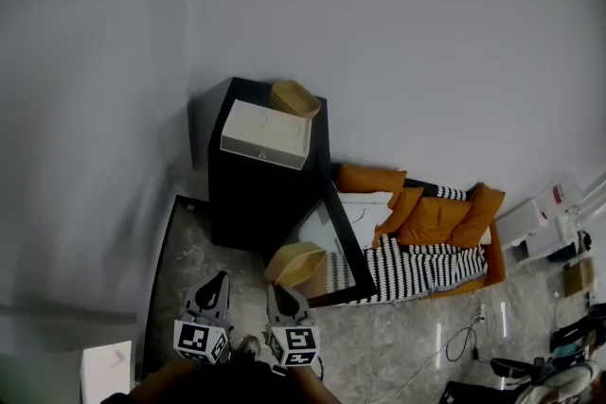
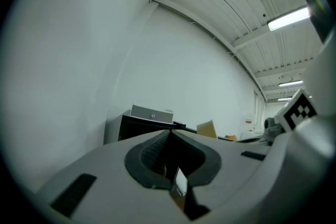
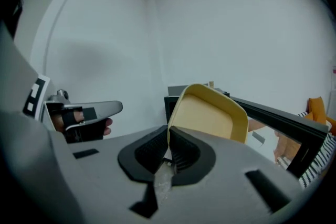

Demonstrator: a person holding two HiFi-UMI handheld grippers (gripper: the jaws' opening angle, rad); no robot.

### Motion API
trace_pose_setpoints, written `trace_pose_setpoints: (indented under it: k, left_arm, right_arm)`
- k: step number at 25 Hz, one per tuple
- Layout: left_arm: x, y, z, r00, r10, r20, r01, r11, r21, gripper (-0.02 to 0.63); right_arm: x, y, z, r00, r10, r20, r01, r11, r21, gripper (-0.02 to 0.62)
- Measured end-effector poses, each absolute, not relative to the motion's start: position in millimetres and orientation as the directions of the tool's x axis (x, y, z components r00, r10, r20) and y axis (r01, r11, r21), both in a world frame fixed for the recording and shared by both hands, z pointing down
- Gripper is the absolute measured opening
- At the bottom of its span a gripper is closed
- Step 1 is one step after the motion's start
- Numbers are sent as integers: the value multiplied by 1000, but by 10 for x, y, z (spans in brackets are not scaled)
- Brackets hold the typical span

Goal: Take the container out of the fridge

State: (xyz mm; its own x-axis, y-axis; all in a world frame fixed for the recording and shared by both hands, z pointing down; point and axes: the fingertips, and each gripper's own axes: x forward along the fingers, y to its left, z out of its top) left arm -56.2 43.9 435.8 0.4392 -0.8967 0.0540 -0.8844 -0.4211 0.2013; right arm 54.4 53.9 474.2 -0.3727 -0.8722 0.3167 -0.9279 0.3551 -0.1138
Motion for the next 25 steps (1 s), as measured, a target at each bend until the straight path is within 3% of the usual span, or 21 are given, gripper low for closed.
trace_pose_setpoints:
  k: [25]
  left_arm:
    - [-631,415,4360,440,-897,43,-883,-423,206,5]
  right_arm:
    - [626,656,4643,-321,-912,256,-946,298,-125,6]
